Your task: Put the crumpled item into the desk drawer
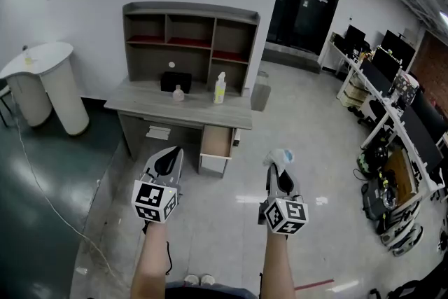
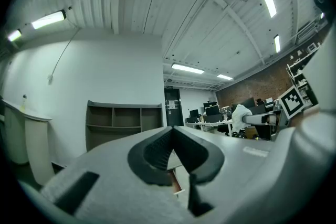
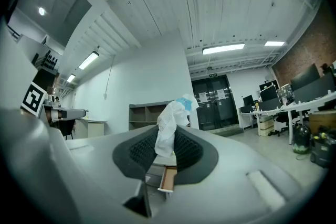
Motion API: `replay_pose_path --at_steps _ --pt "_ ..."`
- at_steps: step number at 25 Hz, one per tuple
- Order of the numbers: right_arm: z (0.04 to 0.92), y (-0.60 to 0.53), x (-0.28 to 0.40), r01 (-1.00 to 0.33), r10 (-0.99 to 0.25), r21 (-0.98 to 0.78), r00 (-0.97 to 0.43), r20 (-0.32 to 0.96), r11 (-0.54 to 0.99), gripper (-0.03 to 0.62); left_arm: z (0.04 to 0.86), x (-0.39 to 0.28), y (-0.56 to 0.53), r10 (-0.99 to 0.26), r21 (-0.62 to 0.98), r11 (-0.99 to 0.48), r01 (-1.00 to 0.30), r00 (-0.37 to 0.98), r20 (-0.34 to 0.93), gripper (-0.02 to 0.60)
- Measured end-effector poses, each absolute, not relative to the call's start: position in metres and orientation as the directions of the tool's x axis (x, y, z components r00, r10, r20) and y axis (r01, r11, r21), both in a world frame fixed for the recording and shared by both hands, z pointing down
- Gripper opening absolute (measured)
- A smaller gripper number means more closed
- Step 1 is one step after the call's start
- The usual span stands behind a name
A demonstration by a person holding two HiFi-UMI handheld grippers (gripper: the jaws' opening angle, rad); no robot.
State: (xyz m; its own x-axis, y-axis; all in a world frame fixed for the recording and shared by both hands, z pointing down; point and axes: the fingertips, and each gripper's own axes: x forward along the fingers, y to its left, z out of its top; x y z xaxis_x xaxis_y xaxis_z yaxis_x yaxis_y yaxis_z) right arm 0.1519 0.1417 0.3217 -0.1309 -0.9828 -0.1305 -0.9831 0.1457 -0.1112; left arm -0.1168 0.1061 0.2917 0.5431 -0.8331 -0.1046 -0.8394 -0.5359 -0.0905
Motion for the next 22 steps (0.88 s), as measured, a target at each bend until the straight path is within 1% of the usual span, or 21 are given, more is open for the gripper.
replay_pose_path --at_steps 8,12,17,22 --pt "0.331 0.129 0.143 -0.981 -0.986 -0.154 -0.098 -0.136 0.118 0.075 0.305 -0.137 0.088 -0.830 -0.072 -0.544 -0.836 0.549 -0.103 0.002" --pt "0.342 0.117 0.142 -0.981 -0.989 -0.163 -0.087 -0.122 0.106 0.075 0.317 -0.142 0.076 -0.828 -0.076 -0.550 -0.832 0.555 -0.080 0.002" --pt "0.350 0.081 0.139 -0.980 -0.990 -0.167 -0.094 -0.108 0.112 0.075 0.327 -0.152 0.043 -0.845 -0.054 -0.529 -0.847 0.531 -0.065 0.002" --pt "0.362 0.019 0.144 -0.978 -0.986 -0.150 -0.128 -0.109 0.143 0.077 0.344 -0.148 -0.007 -0.859 -0.061 -0.505 -0.861 0.508 -0.053 0.002"
